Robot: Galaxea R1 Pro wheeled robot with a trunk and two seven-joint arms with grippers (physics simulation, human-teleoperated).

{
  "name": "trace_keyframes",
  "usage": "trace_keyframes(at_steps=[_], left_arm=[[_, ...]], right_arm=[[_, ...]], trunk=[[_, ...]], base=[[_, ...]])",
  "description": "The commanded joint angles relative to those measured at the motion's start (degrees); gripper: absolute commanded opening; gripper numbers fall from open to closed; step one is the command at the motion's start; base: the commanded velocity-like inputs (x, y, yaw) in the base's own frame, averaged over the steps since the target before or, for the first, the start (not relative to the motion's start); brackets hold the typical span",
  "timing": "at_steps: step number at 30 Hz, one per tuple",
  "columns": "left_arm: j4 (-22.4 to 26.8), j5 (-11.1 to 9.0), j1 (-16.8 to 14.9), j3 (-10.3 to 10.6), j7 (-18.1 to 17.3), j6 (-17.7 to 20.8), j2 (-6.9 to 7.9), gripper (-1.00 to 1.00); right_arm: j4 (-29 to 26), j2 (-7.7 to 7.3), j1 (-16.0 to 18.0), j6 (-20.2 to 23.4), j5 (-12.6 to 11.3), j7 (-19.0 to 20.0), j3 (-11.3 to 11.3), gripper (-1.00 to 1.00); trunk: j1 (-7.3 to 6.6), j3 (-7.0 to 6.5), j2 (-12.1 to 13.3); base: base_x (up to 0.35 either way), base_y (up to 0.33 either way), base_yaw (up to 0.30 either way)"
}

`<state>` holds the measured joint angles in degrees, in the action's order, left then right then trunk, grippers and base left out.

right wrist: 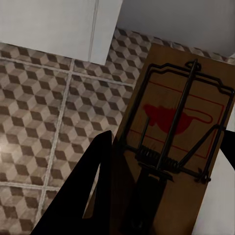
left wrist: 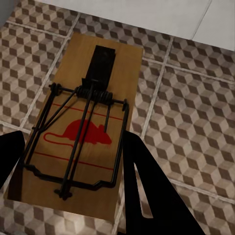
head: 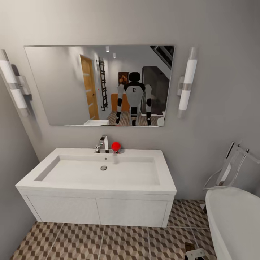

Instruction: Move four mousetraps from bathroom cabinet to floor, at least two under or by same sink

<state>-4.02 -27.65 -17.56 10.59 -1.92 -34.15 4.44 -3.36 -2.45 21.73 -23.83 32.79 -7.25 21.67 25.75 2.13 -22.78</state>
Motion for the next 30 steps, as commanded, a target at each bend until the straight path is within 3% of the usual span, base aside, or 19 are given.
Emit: trace_keyframes(at_steps=[1,12,23,30], left_arm=[[-0.2,-0.5,-0.1,0.5,-0.2,-0.3,-0.03,-1.0],[-0.2,-0.5,-0.1,0.5,-0.2,-0.3,0.0,-1.0],[-0.3,-0.5,-0.1,0.5,-0.2,-0.3,0.13,-1.0],[-0.3,-0.5,-0.1,0.5,-0.2,-0.3,0.07,-1.0]], right_arm=[[0.1,-0.01,0.1,-0.2,0.5,-0.1,0.3,-1.0],[0.1,-0.01,0.1,-0.2,0.5,-0.1,0.4,-1.0],[0.1,-0.01,0.1,-0.3,0.5,-0.1,0.3,-1.0],[0.1,-0.01,0.1,-0.3,0.5,-0.1,0.3,-1.0]], trunk=[[0.04,0.13,-0.1],[0.04,0.13,-0.1],[0.04,0.13,-0.1],[0.04,0.0,-0.1]], base=[[0.003,0.002,0.0],[0.011,0.008,0.0],[0.194,0.207,0.0],[0.054,0.056,-0.035]])
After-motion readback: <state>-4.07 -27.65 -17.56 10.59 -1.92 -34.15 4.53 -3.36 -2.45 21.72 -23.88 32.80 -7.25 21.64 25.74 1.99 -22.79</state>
